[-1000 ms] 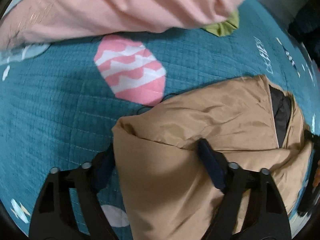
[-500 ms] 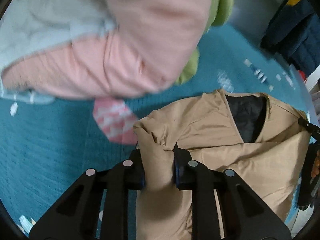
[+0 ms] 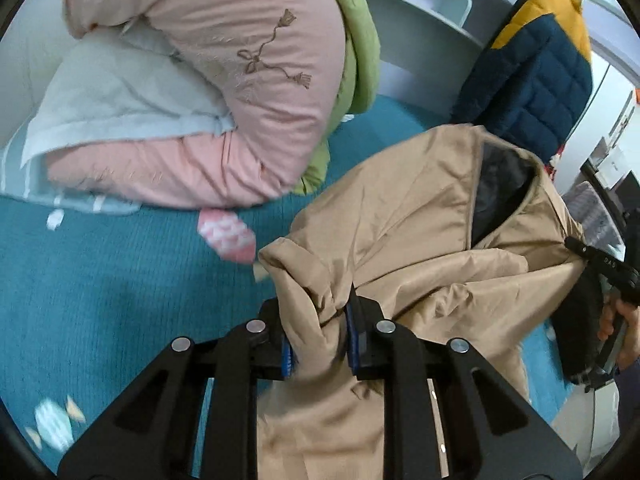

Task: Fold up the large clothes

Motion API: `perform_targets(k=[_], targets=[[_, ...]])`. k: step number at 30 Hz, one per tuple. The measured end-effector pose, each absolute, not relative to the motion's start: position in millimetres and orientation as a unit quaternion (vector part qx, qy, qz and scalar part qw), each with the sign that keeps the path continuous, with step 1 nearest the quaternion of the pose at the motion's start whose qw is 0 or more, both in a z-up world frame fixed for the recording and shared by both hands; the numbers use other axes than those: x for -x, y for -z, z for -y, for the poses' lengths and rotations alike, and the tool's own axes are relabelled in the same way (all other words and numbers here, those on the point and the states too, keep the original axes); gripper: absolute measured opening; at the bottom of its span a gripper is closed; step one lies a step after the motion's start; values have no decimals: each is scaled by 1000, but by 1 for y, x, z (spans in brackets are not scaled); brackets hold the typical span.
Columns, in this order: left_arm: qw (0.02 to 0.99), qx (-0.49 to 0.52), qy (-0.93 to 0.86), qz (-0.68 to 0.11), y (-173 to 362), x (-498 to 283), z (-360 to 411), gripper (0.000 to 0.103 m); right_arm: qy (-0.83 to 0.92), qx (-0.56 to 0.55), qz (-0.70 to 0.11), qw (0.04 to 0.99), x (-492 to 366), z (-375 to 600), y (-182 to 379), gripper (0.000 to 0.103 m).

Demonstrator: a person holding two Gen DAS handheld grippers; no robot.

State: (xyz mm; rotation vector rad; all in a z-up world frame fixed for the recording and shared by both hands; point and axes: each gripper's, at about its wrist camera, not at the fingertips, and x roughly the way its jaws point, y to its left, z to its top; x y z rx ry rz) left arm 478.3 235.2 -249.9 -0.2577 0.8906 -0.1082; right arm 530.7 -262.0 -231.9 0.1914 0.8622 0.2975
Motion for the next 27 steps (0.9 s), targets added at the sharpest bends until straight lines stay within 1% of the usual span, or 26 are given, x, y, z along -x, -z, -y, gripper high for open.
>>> perform_targets(k=[6, 10, 13, 17, 18, 19, 21, 22, 24, 26, 27], targets=[[893, 131, 64, -425, 251, -396, -224, 19, -147, -71, -419, 893, -454, 278, 231, 13], [886, 151, 64, -433, 266, -343, -214, 19, -143, -64, -435, 886, -409, 290, 246, 13], [874, 171, 62, -451, 290, -308, -209, 19, -137, -46, -456, 878, -375, 296, 268, 13], [860, 171, 53, -478, 322, -273, -197, 20, -122, -43, -492, 861, -340, 305, 306, 14], [854, 175, 51, -487, 332, -264, -193, 20, -120, -41, -500, 857, -335, 306, 313, 15], [851, 177, 52, -492, 337, -259, -192, 20, -116, -37, -508, 853, -331, 308, 321, 19], [846, 173, 49, -502, 348, -250, -188, 20, -106, -37, -531, 840, -322, 310, 339, 22], [845, 170, 45, -505, 352, -246, -187, 22, -102, -34, -541, 834, -319, 311, 346, 23], [845, 168, 37, -506, 353, -241, -188, 30, -98, -31, -550, 829, -308, 313, 351, 24], [845, 168, 28, -508, 348, -234, -191, 50, -93, -29, -552, 828, -298, 318, 348, 28], [846, 166, 22, -506, 345, -228, -192, 58, -94, -30, -552, 828, -295, 320, 344, 32]])
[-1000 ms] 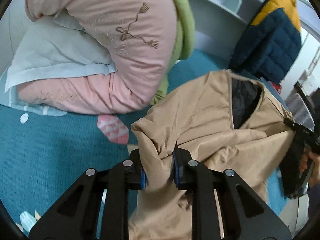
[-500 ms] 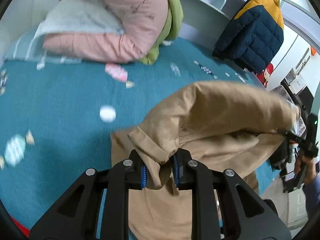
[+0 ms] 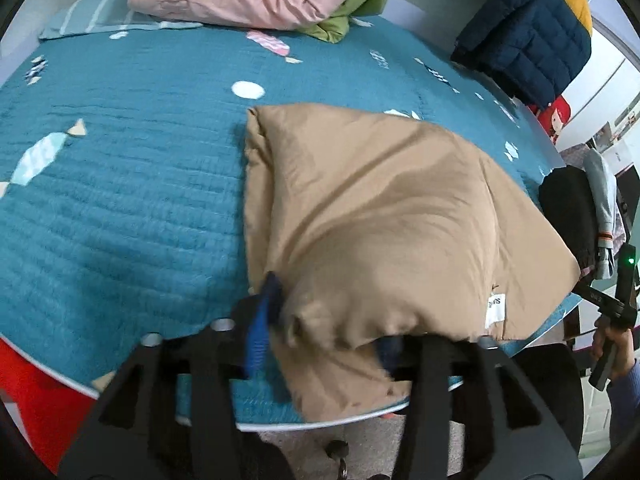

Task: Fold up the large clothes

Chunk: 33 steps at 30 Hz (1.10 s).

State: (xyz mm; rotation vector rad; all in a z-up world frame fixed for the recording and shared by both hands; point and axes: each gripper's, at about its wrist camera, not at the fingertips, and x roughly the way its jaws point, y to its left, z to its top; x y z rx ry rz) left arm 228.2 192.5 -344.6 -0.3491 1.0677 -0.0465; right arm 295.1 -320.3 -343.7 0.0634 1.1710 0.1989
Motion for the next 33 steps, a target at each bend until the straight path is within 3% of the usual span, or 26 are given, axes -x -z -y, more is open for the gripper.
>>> perform_targets(k=[1, 2, 11, 14, 18, 21, 22, 24, 29, 33], targets=[[847, 157, 0, -508, 339, -221, -197, 71, -92, -30, -551, 829, -291, 324, 341, 35], [848, 156, -10, -507, 335, -217, -201, 74, -88, -31, -549, 831, -288, 328, 336, 36], [877, 175, -44, -445, 273, -205, -208, 81, -128, -97, -505, 848, -293, 329, 274, 36], [880, 188, 8, -437, 263, -231, -178, 85, -152, -133, -509, 837, -313, 308, 277, 26], [864, 173, 35, -472, 290, -266, -141, 85, -131, -158, -551, 809, -339, 283, 316, 19], [816, 147, -14, -559, 348, -282, -136, 85, -91, -189, -613, 762, -340, 280, 369, 13], [800, 145, -34, -581, 368, -281, -139, 85, -85, -190, -629, 749, -336, 279, 384, 6], [797, 150, -38, -584, 386, -273, -144, 85, -81, -182, -648, 735, -321, 275, 415, 2], [804, 152, -31, -575, 388, -274, -149, 86, -84, -183, -638, 743, -318, 277, 415, 1], [821, 195, -10, -537, 371, -268, -164, 86, -82, -156, -620, 765, -325, 269, 381, 7]])
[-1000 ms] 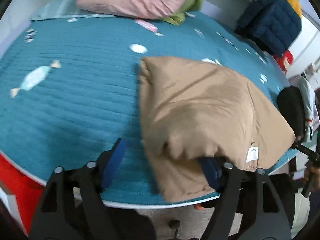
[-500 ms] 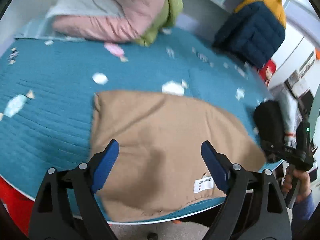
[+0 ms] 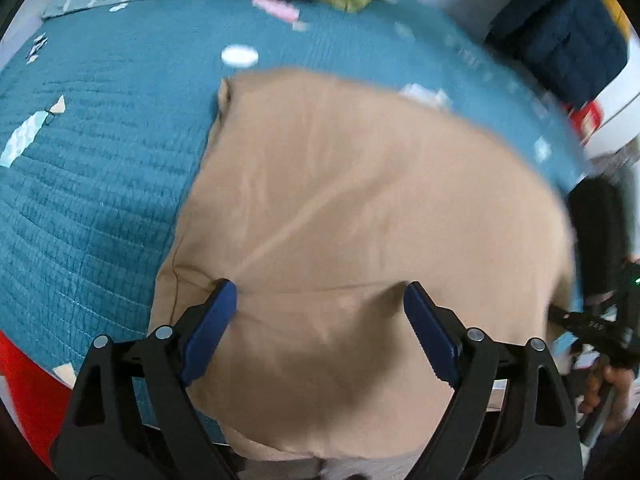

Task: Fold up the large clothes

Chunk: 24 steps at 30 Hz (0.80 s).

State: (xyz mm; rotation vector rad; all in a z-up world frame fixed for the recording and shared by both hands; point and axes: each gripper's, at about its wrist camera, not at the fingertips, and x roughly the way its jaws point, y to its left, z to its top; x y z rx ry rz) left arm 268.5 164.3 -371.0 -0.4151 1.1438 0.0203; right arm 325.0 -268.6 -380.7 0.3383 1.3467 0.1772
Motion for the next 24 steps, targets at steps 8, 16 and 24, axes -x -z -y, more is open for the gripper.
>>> perform_targets(k=[8, 16, 24], targets=[[808, 322, -46, -492, 358, -262, -220, 89, -182, -123, -545, 809, -371, 168, 310, 8], [775, 325, -60, -539, 397, -269, -227, 90, -177, -89, -601, 774, -423, 101, 370, 7], [770, 332, -45, -543, 411, -277, -227, 95, -169, -109, -621, 758, -437, 104, 406, 3]])
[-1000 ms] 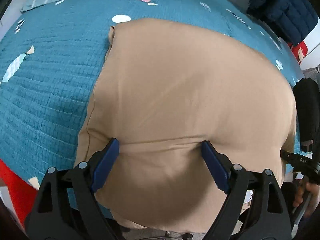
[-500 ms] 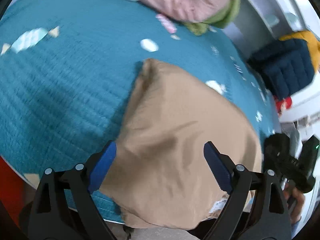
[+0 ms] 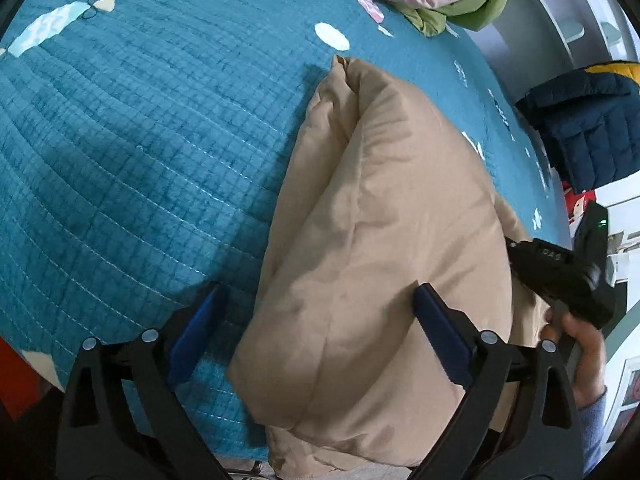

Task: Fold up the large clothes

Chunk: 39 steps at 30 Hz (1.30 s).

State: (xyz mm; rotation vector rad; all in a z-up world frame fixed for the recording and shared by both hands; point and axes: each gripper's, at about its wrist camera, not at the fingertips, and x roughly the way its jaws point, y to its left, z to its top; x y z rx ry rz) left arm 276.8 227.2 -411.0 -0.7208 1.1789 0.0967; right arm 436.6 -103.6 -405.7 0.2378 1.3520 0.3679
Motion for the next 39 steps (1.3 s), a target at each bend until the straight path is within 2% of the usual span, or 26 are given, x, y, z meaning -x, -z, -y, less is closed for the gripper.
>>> perform_targets(k=[6, 8, 9, 13, 19, 22, 27, 28, 30, 32, 33, 34, 36, 37, 39], targets=[[772, 322, -37, -547, 410, -275, -220, 95, -194, -132, -633, 738, -380, 118, 376, 8], [770, 326, -36, -547, 409, -266, -220, 95, -191, -125, -640, 734, -360, 116, 379, 8], [769, 327, -36, -547, 409, -264, -219, 95, -177, -110, -669, 714, -351, 115, 384, 8], [768, 330, -31, -548, 409, -257, -213, 95, -170, -135, -653, 726, -340, 121, 409, 4], [766, 337, -29, -546, 411, -252, -212, 95, -173, -143, -660, 717, -314, 128, 380, 6], [764, 335, -31, -550, 411, -245, -207, 95, -175, -144, -678, 699, -288, 129, 393, 7], [765, 316, -31, -560, 410, -243, -196, 95, -179, -150, -661, 713, -285, 133, 410, 1], [763, 322, -30, -560, 409, -242, -196, 93, -182, -152, -660, 713, -286, 133, 409, 1], [759, 332, -18, -559, 407, -241, -194, 76, -195, -143, -649, 721, -285, 133, 401, 3], [761, 334, -14, -556, 402, -239, -191, 69, -201, -134, -624, 743, -276, 134, 385, 7], [767, 326, -9, -553, 397, -239, -188, 65, -203, -124, -610, 756, -270, 132, 376, 13], [770, 321, -3, -551, 392, -239, -185, 54, -207, -111, -593, 770, -262, 129, 368, 24], [776, 318, 18, -545, 380, -239, -181, 44, -215, -90, -567, 790, -249, 121, 357, 39], [778, 315, 22, -543, 375, -241, -180, 36, -221, -82, -552, 800, -242, 115, 352, 40], [784, 308, 34, -538, 363, -245, -177, 33, -236, -72, -528, 813, -229, 107, 342, 40]])
